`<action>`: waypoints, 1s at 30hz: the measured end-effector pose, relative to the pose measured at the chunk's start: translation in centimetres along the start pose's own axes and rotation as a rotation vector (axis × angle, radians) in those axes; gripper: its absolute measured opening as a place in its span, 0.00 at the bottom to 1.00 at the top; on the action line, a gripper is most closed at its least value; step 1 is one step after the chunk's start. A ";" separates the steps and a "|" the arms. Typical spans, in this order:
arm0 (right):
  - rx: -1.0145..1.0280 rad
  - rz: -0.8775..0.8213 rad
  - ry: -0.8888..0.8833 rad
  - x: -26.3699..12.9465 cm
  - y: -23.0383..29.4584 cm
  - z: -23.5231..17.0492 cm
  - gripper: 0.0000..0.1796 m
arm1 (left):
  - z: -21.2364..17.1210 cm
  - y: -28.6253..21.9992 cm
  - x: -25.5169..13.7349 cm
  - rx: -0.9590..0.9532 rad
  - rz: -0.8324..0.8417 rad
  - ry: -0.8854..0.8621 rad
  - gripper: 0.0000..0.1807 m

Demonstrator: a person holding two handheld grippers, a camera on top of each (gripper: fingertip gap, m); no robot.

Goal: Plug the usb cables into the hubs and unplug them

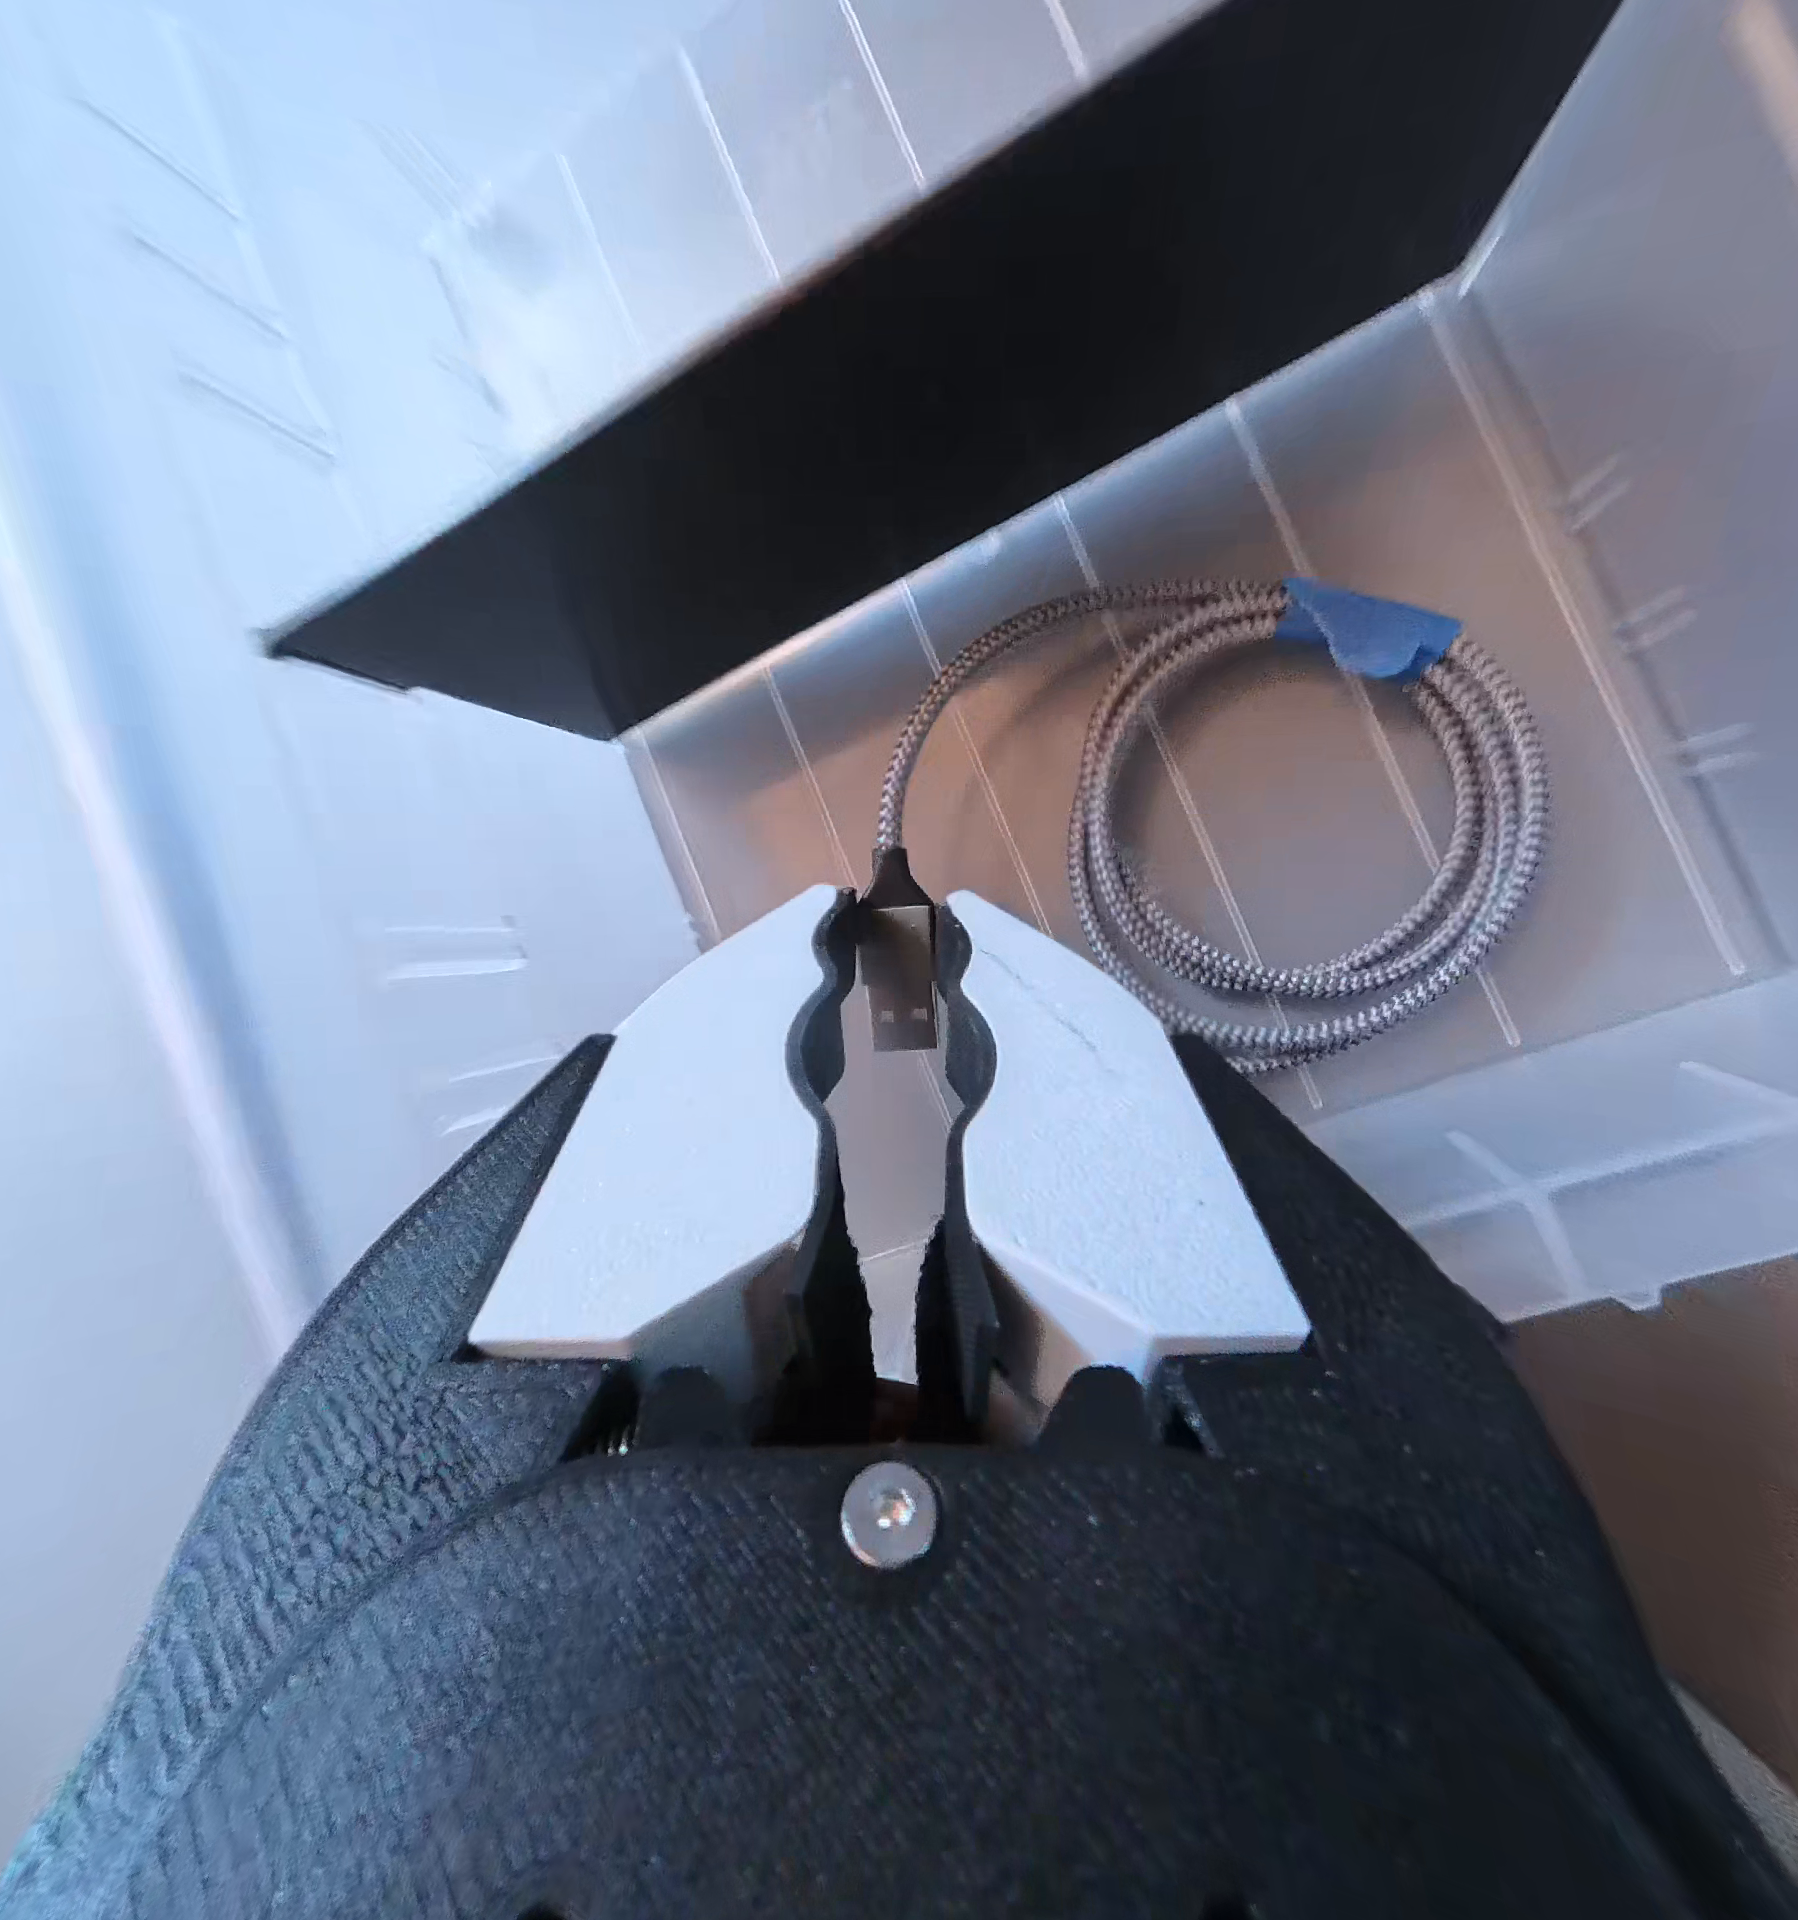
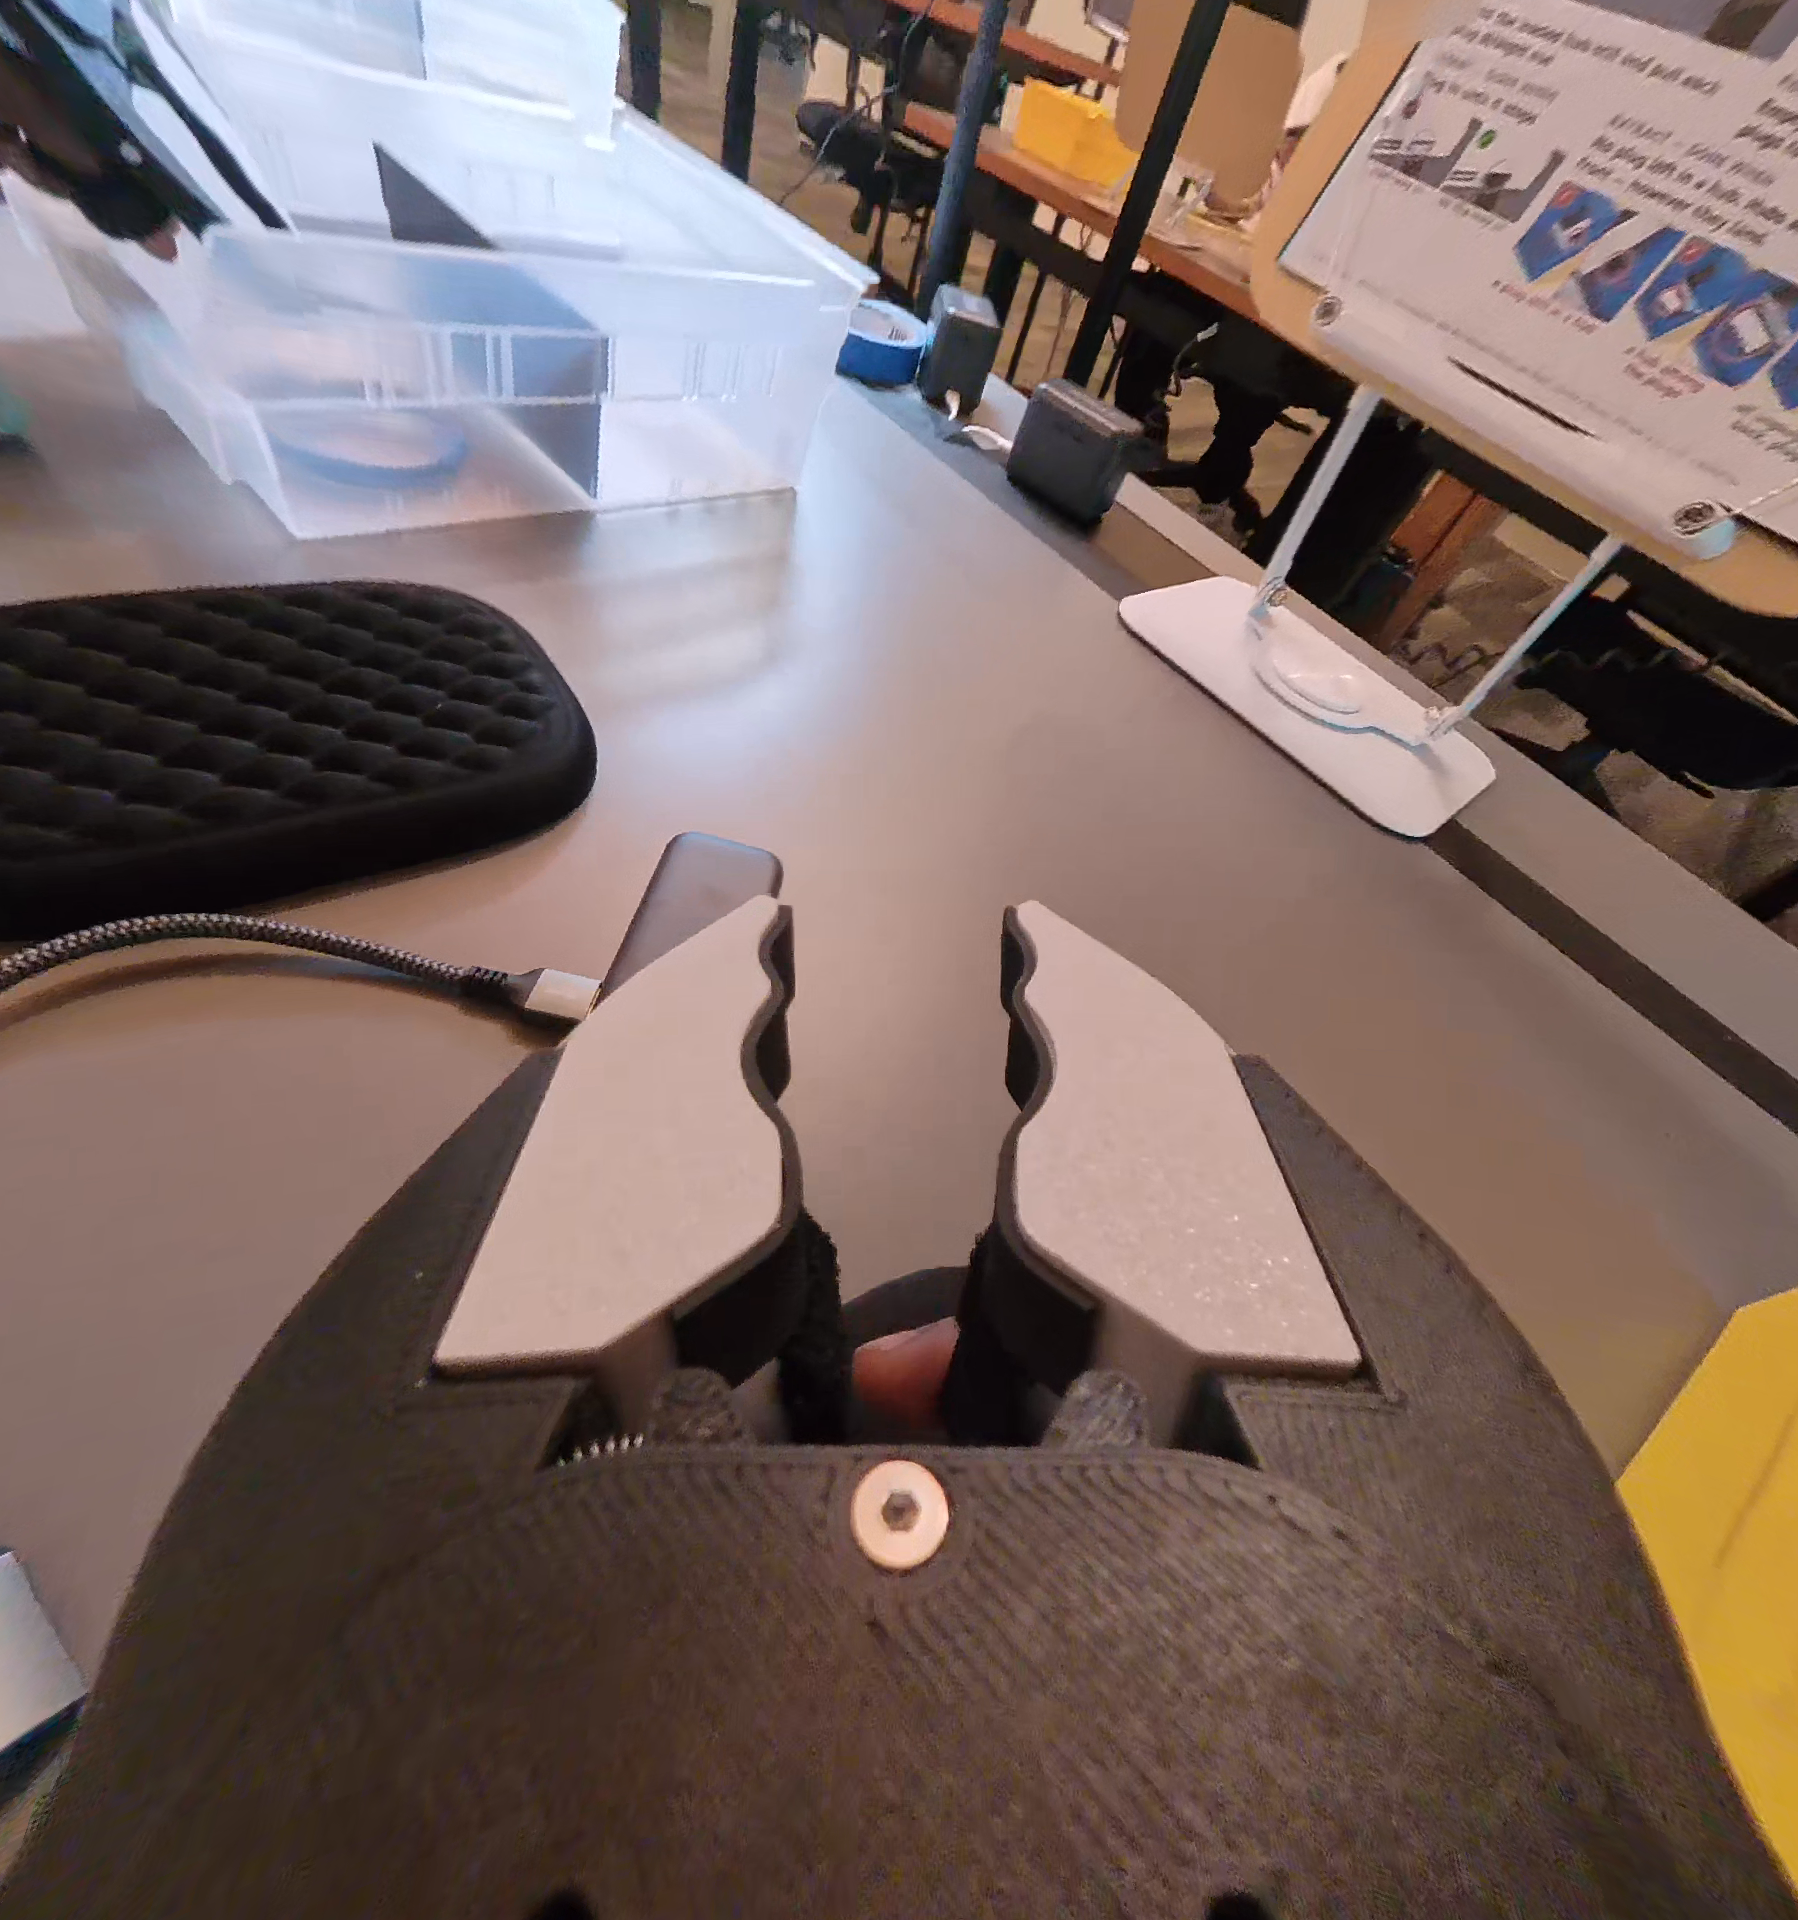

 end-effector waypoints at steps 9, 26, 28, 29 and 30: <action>0.033 0.000 -0.028 -0.8 -0.7 0.2 0.21 | 4.7 0.0 -9.5 -0.053 0.320 -0.727 0.08; 0.211 0.565 -0.440 0.3 9.1 6.4 0.23 | 9.1 -13.2 -22.1 -0.217 -0.334 -1.654 0.08; 0.323 0.699 -0.483 0.7 11.0 7.2 0.28 | 10.0 -15.5 -21.9 -0.204 -0.472 -1.645 0.08; 0.372 0.750 -0.481 1.0 11.7 7.4 0.30 | 10.5 -16.7 -21.7 -0.192 -0.537 -1.631 0.08; 0.413 0.779 -0.473 1.3 12.1 7.4 0.33 | 10.9 -17.7 -21.5 -0.187 -0.594 -1.618 0.08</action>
Point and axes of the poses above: each gripper's, where its closed fingertips meet, x out along the fingers, z out of its top, y = z × x across the jaws, the point moved 5 cm from there along -x, back along the fingers, and after that the axes turned 1 degree about -z, right-handed, at the moved point
